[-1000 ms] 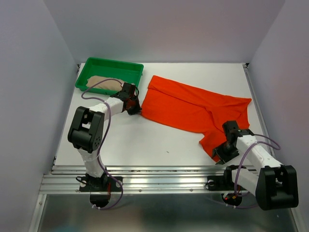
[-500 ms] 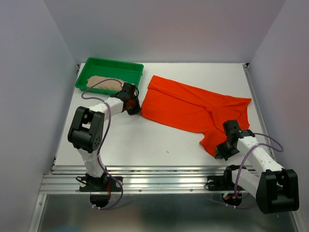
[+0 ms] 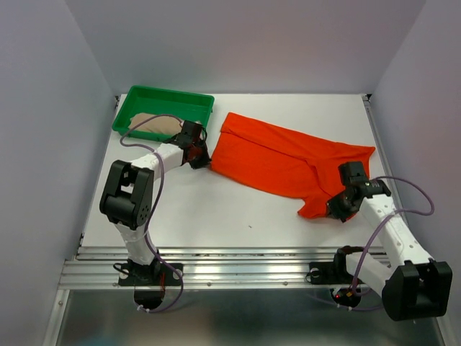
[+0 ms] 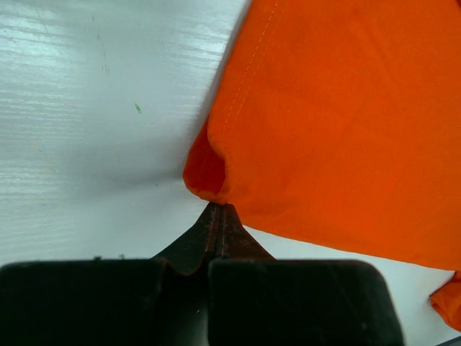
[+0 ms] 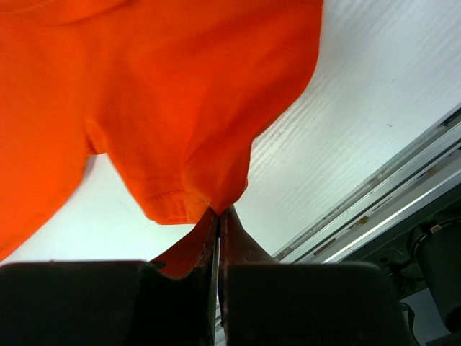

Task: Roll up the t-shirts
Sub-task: Fold the T-shirt at the center of the board.

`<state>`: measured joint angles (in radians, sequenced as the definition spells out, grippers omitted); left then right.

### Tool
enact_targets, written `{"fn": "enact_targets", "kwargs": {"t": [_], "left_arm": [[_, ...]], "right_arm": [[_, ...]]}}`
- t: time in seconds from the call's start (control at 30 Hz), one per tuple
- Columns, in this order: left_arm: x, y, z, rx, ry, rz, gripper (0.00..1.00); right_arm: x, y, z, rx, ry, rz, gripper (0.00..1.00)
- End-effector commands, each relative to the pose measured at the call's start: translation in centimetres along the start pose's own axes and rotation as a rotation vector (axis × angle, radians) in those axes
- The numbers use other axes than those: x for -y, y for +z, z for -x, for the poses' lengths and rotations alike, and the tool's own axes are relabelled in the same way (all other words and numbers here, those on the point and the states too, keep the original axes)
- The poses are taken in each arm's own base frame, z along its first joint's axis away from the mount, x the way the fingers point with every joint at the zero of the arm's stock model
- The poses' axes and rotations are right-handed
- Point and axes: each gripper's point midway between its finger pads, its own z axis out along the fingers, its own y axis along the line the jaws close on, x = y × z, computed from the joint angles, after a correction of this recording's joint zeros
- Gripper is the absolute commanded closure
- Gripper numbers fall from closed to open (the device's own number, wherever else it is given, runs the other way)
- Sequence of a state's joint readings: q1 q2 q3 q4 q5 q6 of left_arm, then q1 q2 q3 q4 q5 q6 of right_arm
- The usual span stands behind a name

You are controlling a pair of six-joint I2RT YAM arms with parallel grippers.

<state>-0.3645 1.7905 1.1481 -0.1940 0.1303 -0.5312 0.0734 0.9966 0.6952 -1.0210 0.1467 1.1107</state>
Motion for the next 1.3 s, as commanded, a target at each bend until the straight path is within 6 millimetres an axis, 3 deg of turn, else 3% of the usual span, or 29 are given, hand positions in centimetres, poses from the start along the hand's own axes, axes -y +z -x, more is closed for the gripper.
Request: {"fn": "enact_targets", "kwargs": {"t": [0.0,0.13,0.33,0.67,0.87,1.1,1.27], "left_arm": [[2.4,-3.4,3.6,0.11,0.034,-0.051,1.0],[3.3,-4.3,4.6,0.134,0.035,-0.07,1.0],[4.2,-4.0,5.6,0.134,0.036,-0.087,1.0],[6.4,-4.0,10.9,0.215,0.046,-0.083,1.0],[6.8,-2.4,12.2,0.211,0.045,-0.068,1.0],[6.5,-2.2,10.6,0.158,0.062,-0.077,1.0],[4.8,-2.6,7.5,0.107,0.07,-0.064,1.0]], "right_arm": [[-1.9,-2.4,2.5,0.093,-0.037,0.04,0.99],[-3.4,-4.0,4.3,0.15,-0.056,0.066,0.99],[-5.7,-5.9,6.9,0.239,-0.079,0.101,0.99],[-10.1,-7.3,11.4,0.377,-0.11,0.115,0.99],[-11.9,-6.9,13.3,0.421,-0.156,0.072,0.99],[-12.5,-8.4,14.6,0.466,-0.19,0.062,0.99],[-9.8,-9.0,13.6,0.45,-0.188,0.034,0.99]]}}
